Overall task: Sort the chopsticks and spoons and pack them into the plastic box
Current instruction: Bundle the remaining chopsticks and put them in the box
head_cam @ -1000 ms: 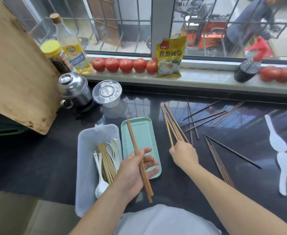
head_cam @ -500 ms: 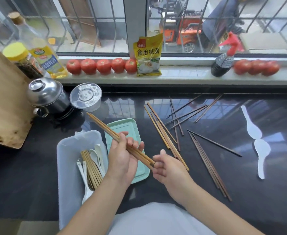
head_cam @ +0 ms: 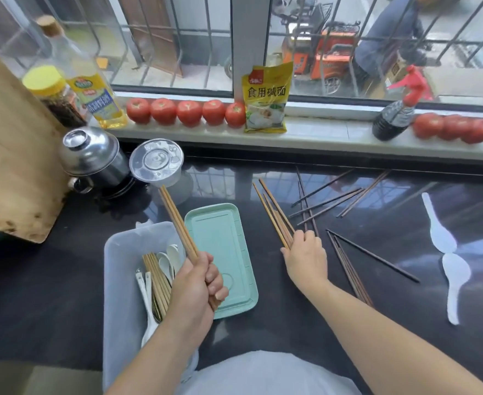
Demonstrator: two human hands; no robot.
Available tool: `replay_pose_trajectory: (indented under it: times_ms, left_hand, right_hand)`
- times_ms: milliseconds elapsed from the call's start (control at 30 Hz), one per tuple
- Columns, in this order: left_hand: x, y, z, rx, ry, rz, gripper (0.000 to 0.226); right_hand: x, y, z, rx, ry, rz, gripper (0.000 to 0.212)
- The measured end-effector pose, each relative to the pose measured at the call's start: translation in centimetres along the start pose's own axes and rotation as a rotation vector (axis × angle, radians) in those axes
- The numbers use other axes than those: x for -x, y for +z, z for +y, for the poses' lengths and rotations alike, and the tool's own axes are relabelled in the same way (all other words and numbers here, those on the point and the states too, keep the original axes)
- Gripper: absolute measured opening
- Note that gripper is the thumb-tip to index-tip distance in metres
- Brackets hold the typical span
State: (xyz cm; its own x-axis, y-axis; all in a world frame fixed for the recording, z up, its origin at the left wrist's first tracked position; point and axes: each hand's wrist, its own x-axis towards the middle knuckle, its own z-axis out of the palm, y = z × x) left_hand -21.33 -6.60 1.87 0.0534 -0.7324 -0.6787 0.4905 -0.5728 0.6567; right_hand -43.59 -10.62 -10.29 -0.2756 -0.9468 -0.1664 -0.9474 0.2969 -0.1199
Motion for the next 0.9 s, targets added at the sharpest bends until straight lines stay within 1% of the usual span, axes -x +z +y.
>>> replay_pose_trajectory:
  times_ms: [100,233,333,400,433,467,533,567,633,667,733,833,900]
  left_hand:
    - [0.4,0.1,-0.4,-0.009,-0.055,-0.016,0.02]
    - [0.3,0.6,-0.8,-0.048,-0.094,-0.017,0.018]
    - [-0.1,1.3,-0.7,-0.099,-0.11,-0.003,0.017]
    - [-0.3,1.7,-1.0,-0.148,-0.126,0.014,0.018]
    - [-0.4,1.9,-1.3,-0.169,-0.131,0.024,0.019]
    - [-0.5,1.9,-1.5,-0.18,-0.132,0.039,0.021]
    - [-0.9,2.1,-1.8,-0.16,-0.125,0.074,0.022]
    - [-1.0,2.3,-1.9,-0.136,-0.12,0.08,0.022]
    - [-1.1,2.8,-2.2,-0.081,-0.122,0.074,0.022]
    - [-1.0,3.0,-2.4,-0.044,-0.136,0.062,0.022]
    - [-0.7,3.1,-2.7,-0.007,-0.143,0.033,0.025]
    - [-0.9,2.4,-3.0,-0.076,-0.084,0.056,0.028]
    - [-1.4,2.3,-3.3,-0.081,-0.071,0.08,0.027]
  right_hand:
    - [-0.6,0.3,-0.1,0.05,-0.062,0.05,0.031]
    - [-0.3,0.3,-0.6,0.194,-0.158,0.042,0.023]
    - [-0.2,-0.3,-1.4,0.284,-0.216,-0.044,0.018]
    - [-0.6,-1.3,-2.0,0.252,-0.186,-0.097,0.02]
    - [-0.9,-2.1,-2.4,0.197,-0.138,-0.123,0.018]
    - [-0.9,-2.7,-2.7,0.082,-0.079,-0.121,0.016]
    - [0.7,-4.7,-3.8,-0.213,-0.009,-0.131,0.014]
    - [2.3,-5.6,-4.3,-0.363,-0.021,-0.161,0.013]
    - [6.9,-7.2,-5.7,-0.604,-0.109,-0.291,0.013]
    - [8.9,-7.8,-6.2,-0.654,-0.162,-0.367,0.013]
    - [10.4,-8.0,-6.1,-0.681,-0.204,-0.478,0.01]
    - [9.0,-8.1,-4.2,-0.789,-0.155,-0.604,0.023]
    - [8.7,-8.2,-3.5,-0.779,-0.128,-0.64,0.019]
